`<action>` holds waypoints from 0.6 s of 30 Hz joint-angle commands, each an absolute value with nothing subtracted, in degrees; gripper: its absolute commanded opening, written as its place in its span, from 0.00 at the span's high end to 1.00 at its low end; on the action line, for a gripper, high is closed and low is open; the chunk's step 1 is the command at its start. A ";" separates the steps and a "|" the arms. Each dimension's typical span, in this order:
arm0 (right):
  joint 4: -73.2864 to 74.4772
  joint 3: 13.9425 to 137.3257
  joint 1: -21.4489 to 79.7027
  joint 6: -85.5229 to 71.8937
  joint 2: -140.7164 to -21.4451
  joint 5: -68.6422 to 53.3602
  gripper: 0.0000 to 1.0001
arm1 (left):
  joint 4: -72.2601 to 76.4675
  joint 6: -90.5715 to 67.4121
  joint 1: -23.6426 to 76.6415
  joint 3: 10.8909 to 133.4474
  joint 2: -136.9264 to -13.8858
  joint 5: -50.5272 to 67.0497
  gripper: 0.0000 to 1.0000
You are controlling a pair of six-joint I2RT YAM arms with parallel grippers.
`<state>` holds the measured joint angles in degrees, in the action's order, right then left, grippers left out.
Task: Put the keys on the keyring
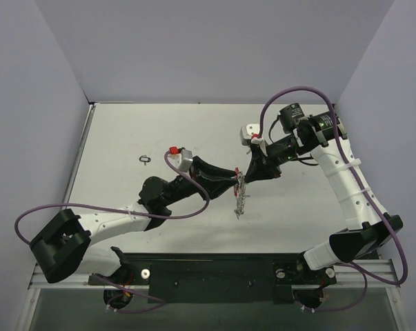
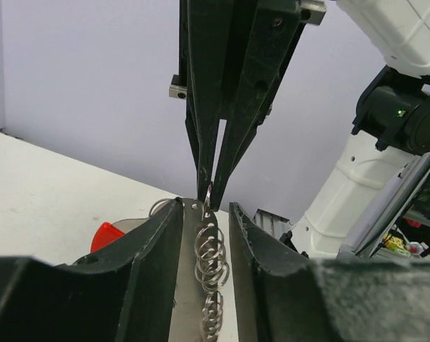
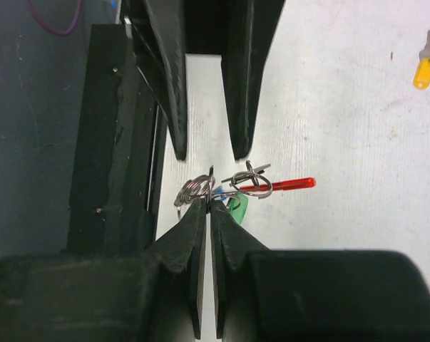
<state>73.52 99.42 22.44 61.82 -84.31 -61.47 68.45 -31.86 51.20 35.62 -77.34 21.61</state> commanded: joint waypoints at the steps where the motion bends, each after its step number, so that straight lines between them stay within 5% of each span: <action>1: 77.41 101.24 23.64 58.53 -83.23 -56.35 1.00 | 60.58 -27.96 49.66 33.93 -69.09 21.89 0.55; 8: 88.76 107.48 26.80 62.48 -87.97 -47.12 1.00 | 34.05 -14.35 49.39 38.57 -61.44 24.60 0.42; 18: 89.91 109.16 30.85 58.63 -90.44 -38.23 1.00 | 20.13 1.74 52.38 48.95 -65.92 22.34 0.48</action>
